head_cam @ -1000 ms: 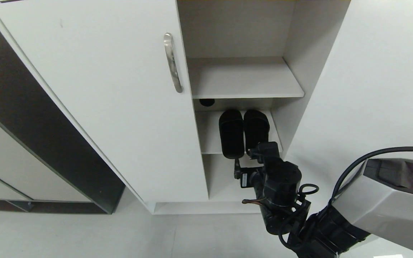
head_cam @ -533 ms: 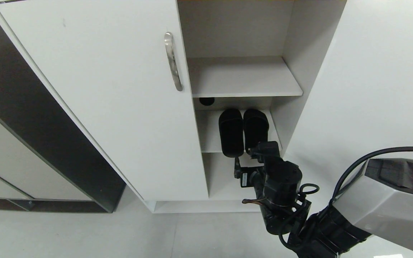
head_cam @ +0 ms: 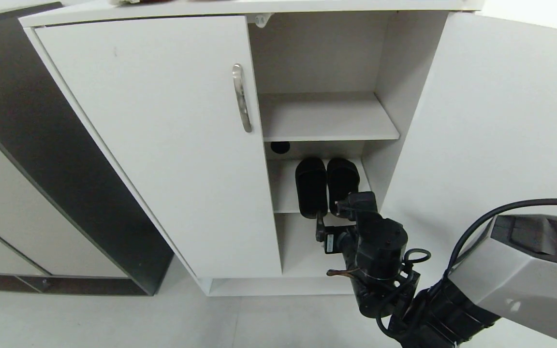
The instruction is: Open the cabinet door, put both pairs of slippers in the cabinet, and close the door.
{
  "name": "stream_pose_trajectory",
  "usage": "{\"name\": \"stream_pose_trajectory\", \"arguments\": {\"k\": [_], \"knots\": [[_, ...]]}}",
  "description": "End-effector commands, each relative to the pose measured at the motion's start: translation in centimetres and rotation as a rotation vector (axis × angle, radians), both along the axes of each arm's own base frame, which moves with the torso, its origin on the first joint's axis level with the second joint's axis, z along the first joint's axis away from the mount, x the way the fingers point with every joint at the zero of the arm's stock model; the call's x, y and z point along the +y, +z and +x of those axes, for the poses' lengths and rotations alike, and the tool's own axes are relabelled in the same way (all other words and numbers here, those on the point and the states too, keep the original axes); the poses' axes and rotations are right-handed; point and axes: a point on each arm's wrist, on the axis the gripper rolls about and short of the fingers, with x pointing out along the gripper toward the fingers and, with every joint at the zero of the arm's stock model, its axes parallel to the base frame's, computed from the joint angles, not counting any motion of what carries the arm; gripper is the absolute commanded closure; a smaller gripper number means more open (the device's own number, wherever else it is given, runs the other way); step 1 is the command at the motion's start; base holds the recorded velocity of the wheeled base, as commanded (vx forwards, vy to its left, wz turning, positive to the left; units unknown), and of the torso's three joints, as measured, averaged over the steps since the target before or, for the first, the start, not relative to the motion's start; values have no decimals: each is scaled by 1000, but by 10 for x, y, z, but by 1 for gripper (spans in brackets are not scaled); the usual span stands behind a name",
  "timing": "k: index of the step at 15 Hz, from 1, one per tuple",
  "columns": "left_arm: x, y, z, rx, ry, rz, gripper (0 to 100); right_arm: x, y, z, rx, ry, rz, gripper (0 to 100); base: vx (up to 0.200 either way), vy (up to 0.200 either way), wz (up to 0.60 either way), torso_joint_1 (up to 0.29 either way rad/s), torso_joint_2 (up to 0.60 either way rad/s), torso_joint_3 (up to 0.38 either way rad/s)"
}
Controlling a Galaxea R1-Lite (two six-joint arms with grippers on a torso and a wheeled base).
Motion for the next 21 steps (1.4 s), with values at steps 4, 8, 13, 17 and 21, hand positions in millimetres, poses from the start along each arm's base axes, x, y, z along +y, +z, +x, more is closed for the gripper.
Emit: {"name": "stream_pose_trajectory", "arguments": {"k": [4, 8, 13, 17, 21], "knots": [[0, 0, 0, 1, 1, 0, 100, 1, -5, -3, 12, 6, -14, 0, 0, 0, 0, 6, 1, 206], [0, 0, 0, 0, 6, 0, 100, 1, -5, -4, 8, 12, -9, 0, 0, 0, 0, 7, 1, 205], [0, 0, 0, 1, 4, 0, 100, -1, -7, -7, 16, 25, -19, 0, 0, 0, 0, 1, -1, 66], [0, 0, 0, 0, 4, 0, 100, -3, -10, -7, 20, 60, -24, 0, 0, 0, 0, 0, 0, 0], [0, 0, 0, 0, 4, 1, 100, -3, -11, -8, 22, 61, -26, 0, 0, 0, 0, 0, 0, 0]]}}
